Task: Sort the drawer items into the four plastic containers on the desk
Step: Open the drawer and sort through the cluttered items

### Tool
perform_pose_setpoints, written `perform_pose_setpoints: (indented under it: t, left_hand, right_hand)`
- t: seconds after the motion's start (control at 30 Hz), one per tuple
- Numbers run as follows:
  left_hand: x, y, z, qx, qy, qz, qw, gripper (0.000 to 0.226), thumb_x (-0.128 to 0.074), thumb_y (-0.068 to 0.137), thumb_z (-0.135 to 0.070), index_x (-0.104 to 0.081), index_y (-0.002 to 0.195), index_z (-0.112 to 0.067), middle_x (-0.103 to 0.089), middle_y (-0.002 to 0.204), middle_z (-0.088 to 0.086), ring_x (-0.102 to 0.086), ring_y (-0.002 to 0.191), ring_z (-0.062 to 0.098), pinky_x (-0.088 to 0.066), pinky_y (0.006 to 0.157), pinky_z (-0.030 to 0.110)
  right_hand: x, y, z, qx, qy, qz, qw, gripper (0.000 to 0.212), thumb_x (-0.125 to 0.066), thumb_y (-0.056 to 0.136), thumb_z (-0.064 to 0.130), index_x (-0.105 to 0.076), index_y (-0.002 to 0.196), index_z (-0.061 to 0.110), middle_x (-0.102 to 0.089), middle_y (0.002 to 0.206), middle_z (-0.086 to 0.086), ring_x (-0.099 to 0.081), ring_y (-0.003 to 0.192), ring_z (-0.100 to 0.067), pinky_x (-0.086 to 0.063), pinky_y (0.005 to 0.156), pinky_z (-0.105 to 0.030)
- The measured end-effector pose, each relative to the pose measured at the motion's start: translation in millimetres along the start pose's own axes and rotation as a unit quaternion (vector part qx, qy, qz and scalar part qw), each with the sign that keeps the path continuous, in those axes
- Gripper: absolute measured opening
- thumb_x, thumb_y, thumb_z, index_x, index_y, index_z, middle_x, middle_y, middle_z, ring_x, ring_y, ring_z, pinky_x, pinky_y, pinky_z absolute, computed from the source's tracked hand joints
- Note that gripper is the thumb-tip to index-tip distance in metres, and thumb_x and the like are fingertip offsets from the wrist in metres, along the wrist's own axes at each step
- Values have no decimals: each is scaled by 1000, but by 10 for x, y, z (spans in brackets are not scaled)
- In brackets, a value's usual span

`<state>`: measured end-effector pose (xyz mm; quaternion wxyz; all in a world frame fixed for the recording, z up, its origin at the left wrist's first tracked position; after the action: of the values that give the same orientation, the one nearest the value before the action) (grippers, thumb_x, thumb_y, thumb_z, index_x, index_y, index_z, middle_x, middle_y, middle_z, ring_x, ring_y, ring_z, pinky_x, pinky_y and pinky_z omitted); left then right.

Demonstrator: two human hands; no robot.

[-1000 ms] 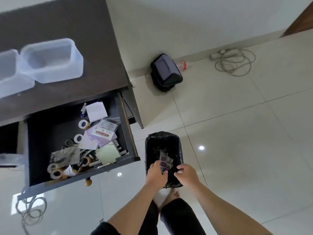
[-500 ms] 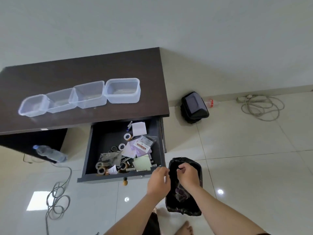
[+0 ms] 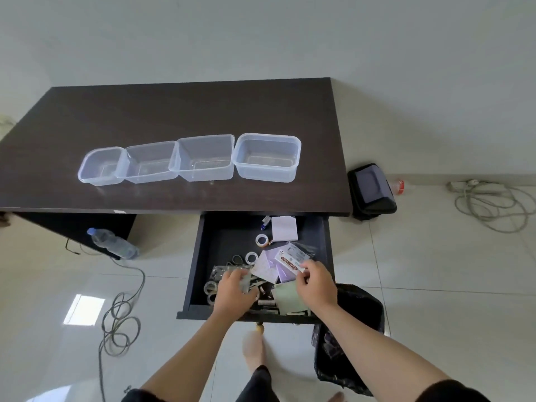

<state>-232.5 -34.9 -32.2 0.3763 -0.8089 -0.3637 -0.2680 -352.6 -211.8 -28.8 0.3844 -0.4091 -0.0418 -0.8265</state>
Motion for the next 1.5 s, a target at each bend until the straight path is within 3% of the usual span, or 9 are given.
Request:
perform_pose_setpoints:
  t: [0.2,0.3,0.43,0.57,0.7,0.87,1.07,1.27,1.5]
  left_hand:
    - [173,373,404,46,92,195,975,108,-83,56,-53,-23,145,-38,-5,156,1,-6,142,34,-22,116,50]
    - [149,474,498,51,117,247,961,121,-85,51,-55,-11,146,-46,16,158,-3,13,145,35,-14,117,55]
    - [38,571,602,39,154,263,951,122,-81,51,-64,-8,147,-48,29,155,-1,25,143,32,-7,116,57]
    - [-29,628,619,31,140,187,972,91,-73,62,-66,-31,140,-47,8,158,2,5,145,33,-21,116,52]
    - [-18,660,579,21,185,115,976,62,-69,73,-57,-48,130,-43,-24,147,1,-28,130,30,-42,103,43]
    - [7,697,581,29,169,95,980,54,-71,75,-51,-55,125,-36,-23,146,2,-46,119,27,-52,91,36]
    - [44,700,566,-4,156,97,983,47,-71,76,-49,-57,118,-29,-54,124,-2,-51,112,20,-50,90,36]
    - [118,631,475,-30,159,99,982,32,-73,73,-45,-62,97,-27,-63,106,-6,-55,103,16,-49,81,31]
    - [294,440,285,-28,189,37,981,19,-66,72,-49,-59,81,-34,-62,92,-17,-46,103,12,-23,87,35]
  right_hand:
    - [-392,317,158,-41,-107,70,991,56,-63,82,39,-45,134,28,-41,137,-5,-40,120,-27,-47,93,-41]
    - [-530,437,149,-76,-190,117,972,83,-68,73,56,-27,144,41,-14,156,-6,-22,138,-34,-27,112,-51]
    - [-717,565,137,-112,-202,170,958,92,-68,72,61,-15,146,46,7,159,-5,-2,144,-39,-12,114,-59]
    - [-850,611,126,-126,-187,179,958,88,-70,73,55,-22,145,45,-4,158,-5,-14,141,-35,-26,112,-51]
    - [-854,624,152,-115,-162,138,970,77,-75,71,47,-39,139,41,-29,144,-2,-31,125,-31,-44,95,-39]
    - [-826,618,148,-120,-130,118,977,60,-75,72,38,-54,129,34,-40,135,1,-35,119,-28,-46,84,-34]
    - [-734,571,94,-119,-77,62,988,33,-77,71,35,-70,102,27,-54,115,2,-50,105,-26,-50,74,-32]
    - [-581,537,123,-111,-43,68,991,22,-70,81,21,-73,103,21,-58,107,-4,-60,89,-25,-47,66,-29]
    - [-380,416,170,-89,-30,58,994,30,-59,83,6,-72,101,26,-59,102,-4,-58,80,-23,-44,59,-27]
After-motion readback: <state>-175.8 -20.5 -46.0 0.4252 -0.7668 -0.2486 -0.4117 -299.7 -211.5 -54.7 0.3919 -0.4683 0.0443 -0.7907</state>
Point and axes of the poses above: each hand's wrist, its own y-axis towards the middle knuckle, its own x-axis out of the back of the hand, z = x × y, the point moved 3 cm from there along y, towards the middle knuckle
